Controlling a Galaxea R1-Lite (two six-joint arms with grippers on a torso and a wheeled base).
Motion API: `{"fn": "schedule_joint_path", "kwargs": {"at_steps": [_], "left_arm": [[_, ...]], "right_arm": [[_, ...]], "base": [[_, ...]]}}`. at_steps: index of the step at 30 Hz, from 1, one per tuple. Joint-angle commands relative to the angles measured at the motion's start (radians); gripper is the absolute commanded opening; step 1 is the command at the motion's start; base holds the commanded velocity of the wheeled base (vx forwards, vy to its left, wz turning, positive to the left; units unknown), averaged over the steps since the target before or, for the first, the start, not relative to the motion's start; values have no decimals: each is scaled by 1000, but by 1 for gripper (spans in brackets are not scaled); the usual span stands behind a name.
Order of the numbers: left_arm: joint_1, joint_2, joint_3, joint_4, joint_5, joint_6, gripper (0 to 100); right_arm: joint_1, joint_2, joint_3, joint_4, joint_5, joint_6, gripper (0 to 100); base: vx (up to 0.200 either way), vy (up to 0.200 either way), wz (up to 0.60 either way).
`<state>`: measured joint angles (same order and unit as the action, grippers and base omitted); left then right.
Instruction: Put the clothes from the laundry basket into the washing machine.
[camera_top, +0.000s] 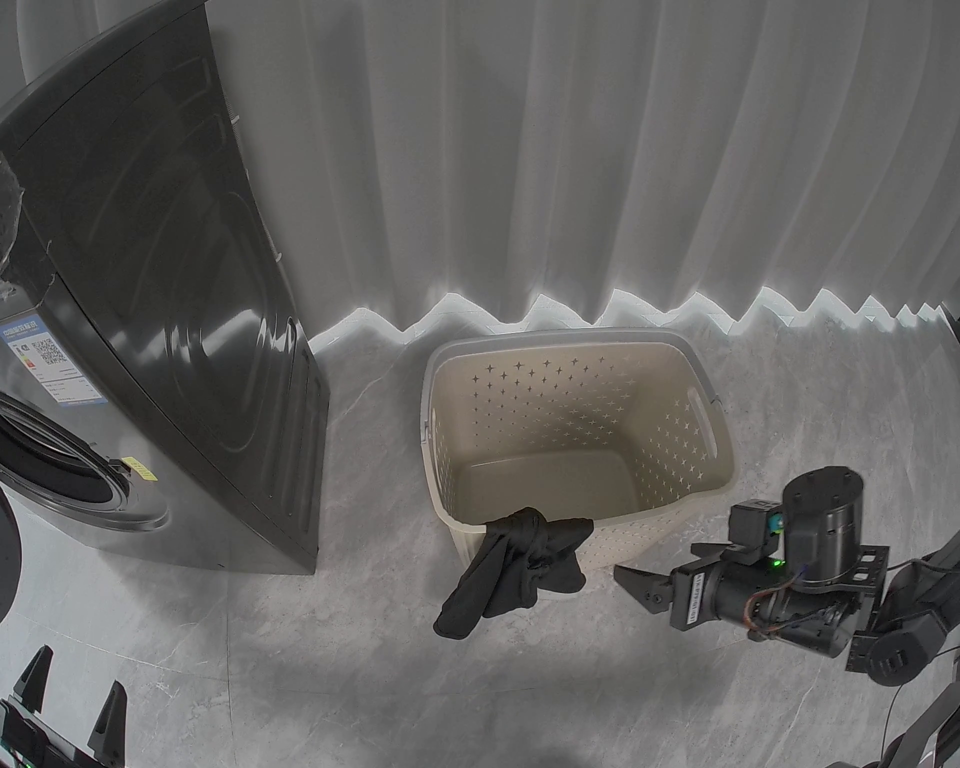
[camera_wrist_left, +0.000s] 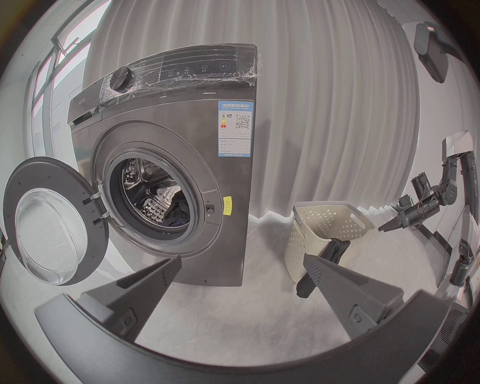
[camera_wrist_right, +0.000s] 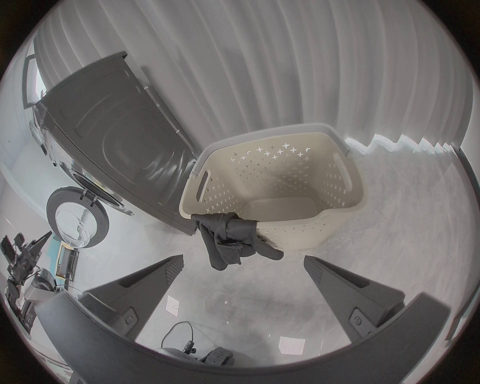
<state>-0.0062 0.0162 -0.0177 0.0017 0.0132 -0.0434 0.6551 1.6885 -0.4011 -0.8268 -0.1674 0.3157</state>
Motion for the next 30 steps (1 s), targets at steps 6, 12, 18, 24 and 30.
{"fn": "schedule_joint_path", "kwargs": {"at_steps": [6,12,18,24,30], "left_arm": [[0,-16,18,0,1,-3,100],[0,-16,18,0,1,-3,100],[0,-16,18,0,1,-3,100],[0,-16,18,0,1,-3,100],[0,-16,18,0,1,-1,100]], "right_arm": [[54,183,-85,-14,-35,23,100],[66,223,-108,-51,-37,23,100],[66,273,-151,-55,-44,39,100],[67,347,-225,-57,-76,108,100],[66,419,-251,-104,-76,111,100]], "base": [[0,0,0],[0,0,0],[0,0,0],[0,0,0],[0,0,0]]}}
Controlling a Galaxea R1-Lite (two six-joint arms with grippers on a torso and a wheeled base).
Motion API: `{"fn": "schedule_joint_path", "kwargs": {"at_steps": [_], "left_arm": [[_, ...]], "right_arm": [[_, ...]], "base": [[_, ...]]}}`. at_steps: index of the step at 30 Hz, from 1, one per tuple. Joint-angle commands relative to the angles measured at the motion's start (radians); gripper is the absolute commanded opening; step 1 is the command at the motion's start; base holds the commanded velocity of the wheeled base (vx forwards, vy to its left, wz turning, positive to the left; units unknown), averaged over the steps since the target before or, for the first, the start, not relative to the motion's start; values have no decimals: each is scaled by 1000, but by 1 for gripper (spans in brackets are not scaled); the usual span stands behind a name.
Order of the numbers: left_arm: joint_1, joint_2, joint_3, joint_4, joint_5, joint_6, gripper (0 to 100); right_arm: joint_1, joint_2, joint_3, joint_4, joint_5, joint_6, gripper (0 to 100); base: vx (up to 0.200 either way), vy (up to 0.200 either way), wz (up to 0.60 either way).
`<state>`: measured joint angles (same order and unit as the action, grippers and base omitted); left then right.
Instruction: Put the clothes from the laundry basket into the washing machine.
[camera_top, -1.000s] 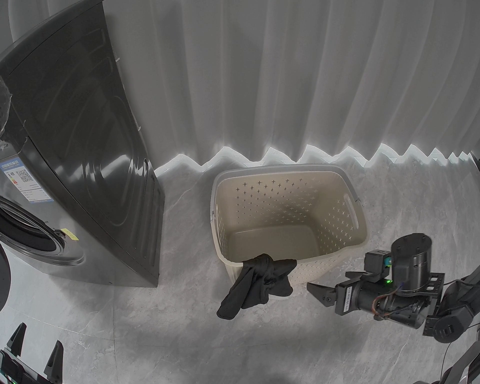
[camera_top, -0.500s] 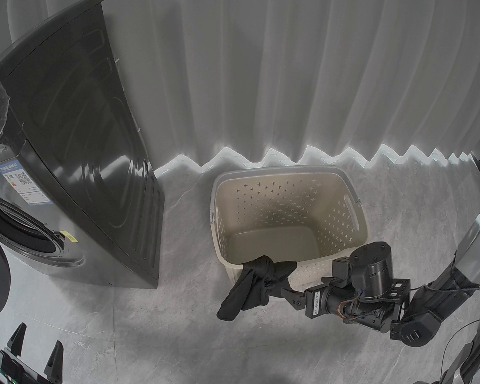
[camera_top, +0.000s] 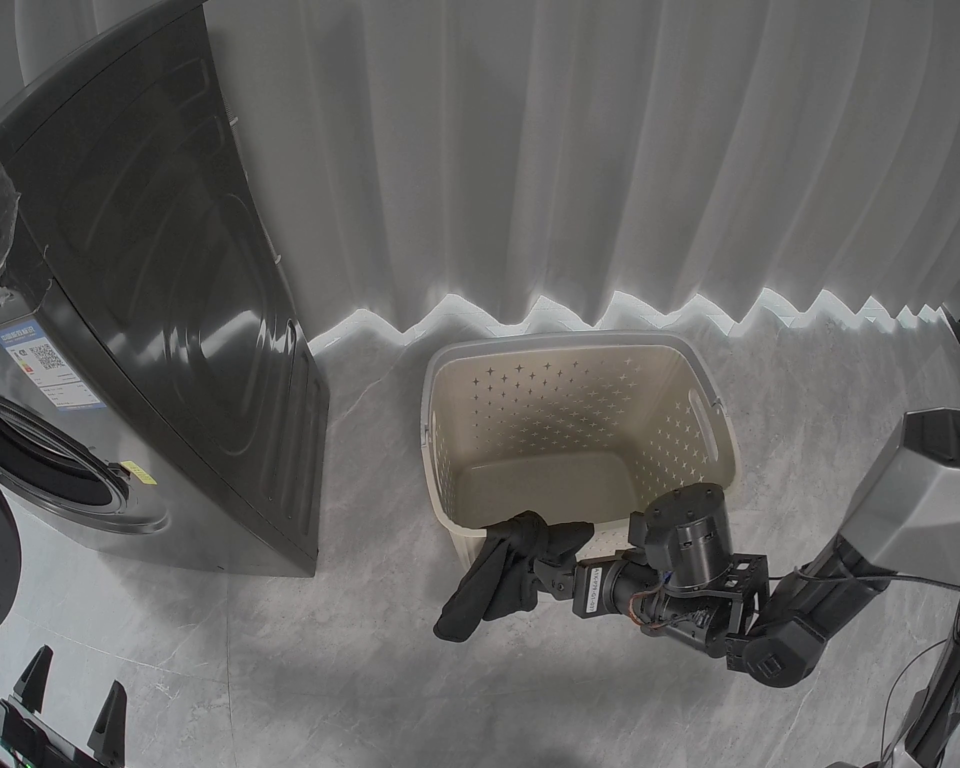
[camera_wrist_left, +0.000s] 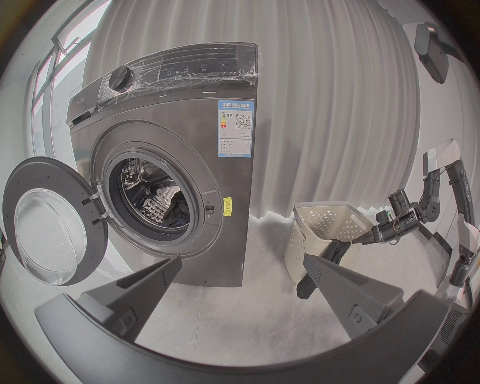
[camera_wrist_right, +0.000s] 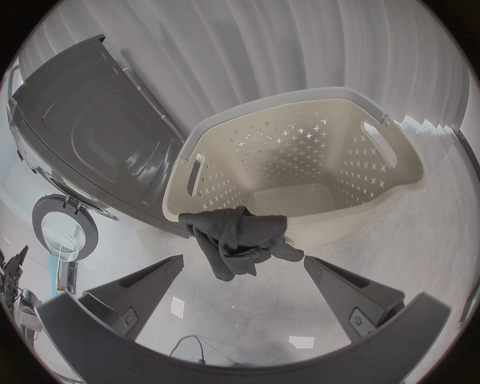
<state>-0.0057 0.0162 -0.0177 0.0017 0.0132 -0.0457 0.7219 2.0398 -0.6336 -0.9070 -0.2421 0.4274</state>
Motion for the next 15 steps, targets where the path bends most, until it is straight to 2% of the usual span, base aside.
{"fn": "schedule_joint_path", "kwargs": {"at_steps": [1,5,15], "left_arm": [[0,-16,18,0,1,1,100],[0,-16,18,0,1,1,100],[0,-16,18,0,1,1,100]], "right_arm": [[-2,97,-29,-55,0,-1,100],[-6,152,-57,-104,0,-4,100],[-9,238,-144,-133,1,-12,100]], "base": [[0,0,0],[0,0,0],[0,0,0]]}}
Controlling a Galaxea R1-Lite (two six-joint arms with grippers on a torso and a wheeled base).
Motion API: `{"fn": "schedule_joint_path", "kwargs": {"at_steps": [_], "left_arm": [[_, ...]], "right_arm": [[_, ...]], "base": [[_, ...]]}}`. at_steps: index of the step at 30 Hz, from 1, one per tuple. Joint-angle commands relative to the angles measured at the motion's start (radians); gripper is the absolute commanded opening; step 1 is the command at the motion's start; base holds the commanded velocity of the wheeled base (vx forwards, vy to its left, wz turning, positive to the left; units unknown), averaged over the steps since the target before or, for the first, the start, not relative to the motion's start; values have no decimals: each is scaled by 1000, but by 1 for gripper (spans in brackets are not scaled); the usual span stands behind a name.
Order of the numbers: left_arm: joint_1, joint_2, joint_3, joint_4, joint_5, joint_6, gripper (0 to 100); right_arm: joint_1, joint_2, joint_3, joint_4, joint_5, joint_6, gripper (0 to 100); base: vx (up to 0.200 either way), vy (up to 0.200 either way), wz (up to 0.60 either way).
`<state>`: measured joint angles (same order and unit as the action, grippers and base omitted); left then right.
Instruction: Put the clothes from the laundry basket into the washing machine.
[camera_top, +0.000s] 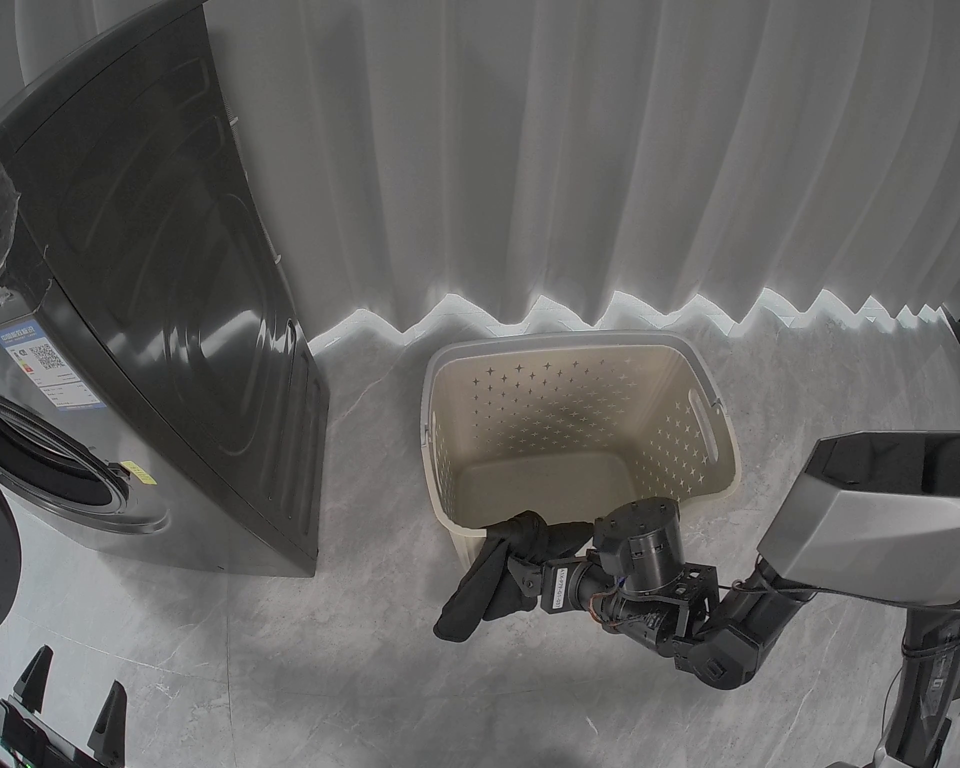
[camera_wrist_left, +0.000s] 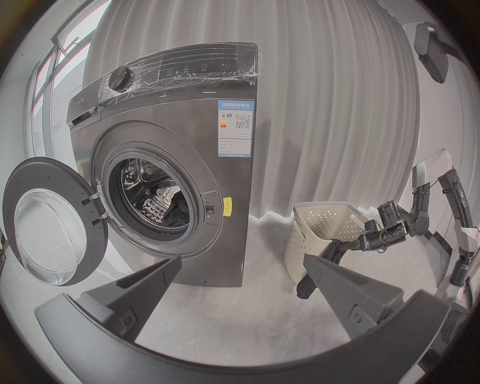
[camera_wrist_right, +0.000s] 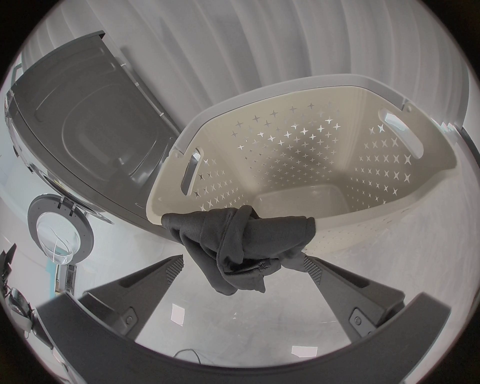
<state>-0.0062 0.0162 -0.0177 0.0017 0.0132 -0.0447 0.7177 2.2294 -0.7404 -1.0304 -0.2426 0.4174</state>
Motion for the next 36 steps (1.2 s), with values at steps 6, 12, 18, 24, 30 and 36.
{"fn": "schedule_joint_path", "kwargs": {"at_steps": [6,12,18,24,30,36], "left_arm": [[0,-16,18,0,1,2,100],[0,-16,18,0,1,2,100],[0,-16,18,0,2,0,100],[0,-16,18,0,1,0,100],[0,-16,18,0,1,0,100],[0,-16,18,0,2,-1,100]], "right_arm": [[-9,73,-56,-36,8,-28,100],[-9,82,-89,-37,11,-28,100],[-9,90,-126,-36,11,-29,100],[-9,99,-129,-39,11,-28,100],[-1,99,-122,-60,11,-28,0],[14,95,-93,-85,11,-26,0]], "base": [[0,0,0],[0,0,0],[0,0,0],[0,0,0],[0,0,0],[0,0,0]]}}
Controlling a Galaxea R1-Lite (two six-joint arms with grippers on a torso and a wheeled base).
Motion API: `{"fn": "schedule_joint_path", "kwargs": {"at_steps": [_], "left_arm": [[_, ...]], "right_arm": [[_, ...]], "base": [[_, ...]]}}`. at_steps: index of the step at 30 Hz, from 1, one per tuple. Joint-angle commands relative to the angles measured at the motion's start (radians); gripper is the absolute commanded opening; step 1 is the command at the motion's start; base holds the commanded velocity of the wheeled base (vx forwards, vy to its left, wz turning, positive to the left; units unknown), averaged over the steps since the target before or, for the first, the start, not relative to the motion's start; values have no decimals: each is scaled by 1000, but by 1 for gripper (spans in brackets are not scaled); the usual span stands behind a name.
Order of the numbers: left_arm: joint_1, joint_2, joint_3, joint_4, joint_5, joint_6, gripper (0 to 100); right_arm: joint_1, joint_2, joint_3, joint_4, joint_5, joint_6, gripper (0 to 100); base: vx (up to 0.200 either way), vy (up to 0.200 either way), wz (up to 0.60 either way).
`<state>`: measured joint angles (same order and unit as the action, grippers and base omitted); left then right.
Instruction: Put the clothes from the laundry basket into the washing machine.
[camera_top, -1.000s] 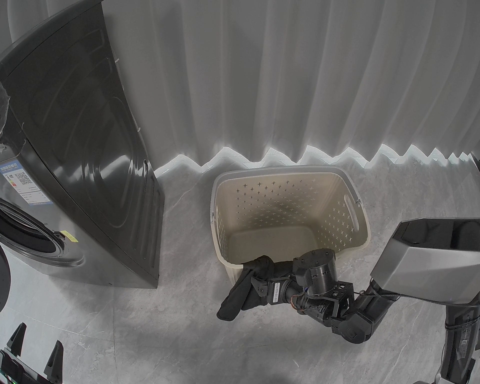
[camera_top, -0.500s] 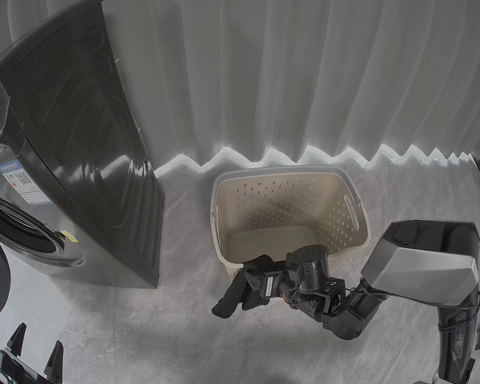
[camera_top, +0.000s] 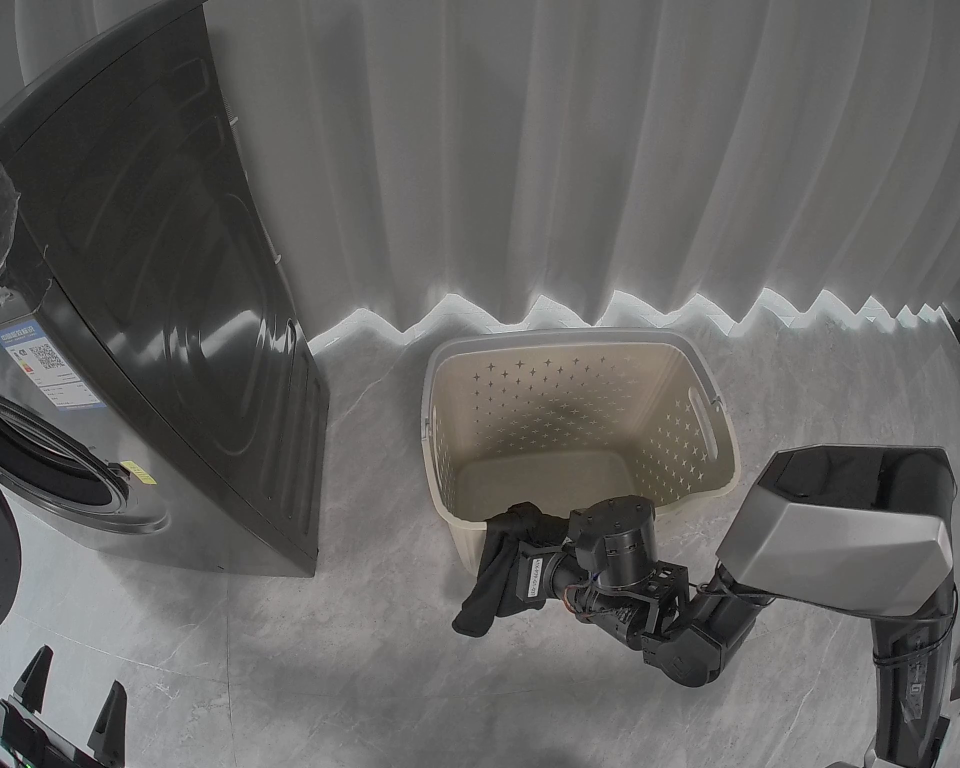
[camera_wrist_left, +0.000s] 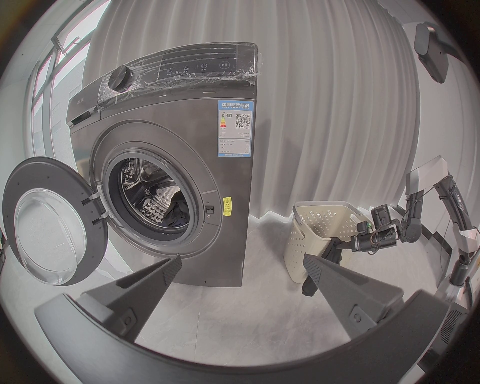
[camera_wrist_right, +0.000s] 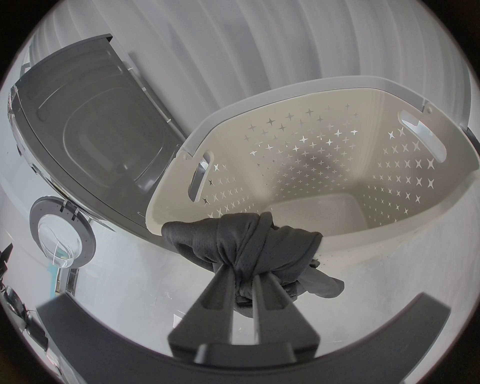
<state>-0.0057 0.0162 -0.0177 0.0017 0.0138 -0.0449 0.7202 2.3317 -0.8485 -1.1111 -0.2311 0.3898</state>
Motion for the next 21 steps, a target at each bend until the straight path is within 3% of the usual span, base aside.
{"fn": "schedule_joint_path", "kwargs": {"at_steps": [1,15,21], "left_arm": [[0,-16,18,0,2,-3,100],[0,-16,18,0,0,-3,100],[0,-16,18,0,2,-3,100]], "right_arm": [[13,-17,25,-13,-1,1,0],[47,-91,158,-85,-11,-19,0],[59,-84,215,-190,-2,-74,0]], "base": [[0,0,0],[0,0,0],[0,0,0]]}}
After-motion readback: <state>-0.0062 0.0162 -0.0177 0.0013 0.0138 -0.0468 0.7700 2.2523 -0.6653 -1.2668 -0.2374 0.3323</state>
